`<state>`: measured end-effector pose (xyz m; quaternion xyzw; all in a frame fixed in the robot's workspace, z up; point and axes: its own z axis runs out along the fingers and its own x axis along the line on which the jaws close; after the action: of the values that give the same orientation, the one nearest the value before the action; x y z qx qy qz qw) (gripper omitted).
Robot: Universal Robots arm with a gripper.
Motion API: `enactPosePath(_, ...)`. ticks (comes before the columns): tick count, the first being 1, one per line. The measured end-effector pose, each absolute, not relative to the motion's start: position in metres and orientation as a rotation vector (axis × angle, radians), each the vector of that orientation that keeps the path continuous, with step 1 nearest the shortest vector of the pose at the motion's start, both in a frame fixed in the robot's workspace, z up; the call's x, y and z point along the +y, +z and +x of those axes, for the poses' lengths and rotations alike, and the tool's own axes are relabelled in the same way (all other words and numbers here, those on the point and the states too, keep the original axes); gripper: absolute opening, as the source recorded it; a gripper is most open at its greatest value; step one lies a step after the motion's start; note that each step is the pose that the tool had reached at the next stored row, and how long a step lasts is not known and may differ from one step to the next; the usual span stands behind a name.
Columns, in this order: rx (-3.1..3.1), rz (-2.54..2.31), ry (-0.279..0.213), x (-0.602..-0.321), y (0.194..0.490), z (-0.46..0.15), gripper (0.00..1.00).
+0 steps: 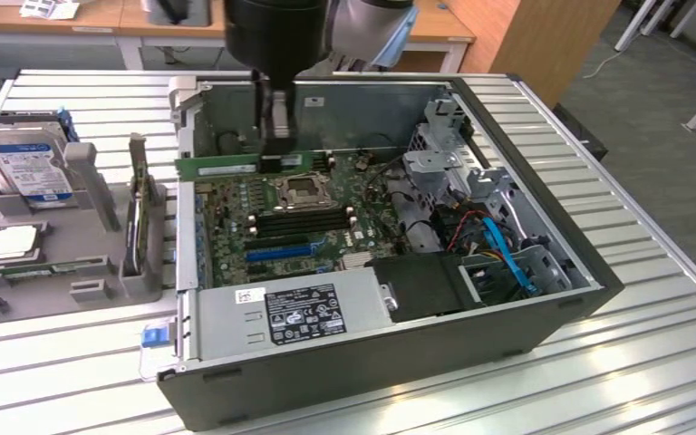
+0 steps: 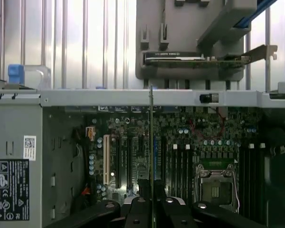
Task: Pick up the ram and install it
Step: 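Pick up the ram and move it above insertion slot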
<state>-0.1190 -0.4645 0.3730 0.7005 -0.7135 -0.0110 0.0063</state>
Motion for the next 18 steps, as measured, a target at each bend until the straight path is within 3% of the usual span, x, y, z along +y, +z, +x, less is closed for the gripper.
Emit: enactPosePath(18, -2.219, 2.216, -0.046, -0.465, 0.373, -0.038, 0.14)
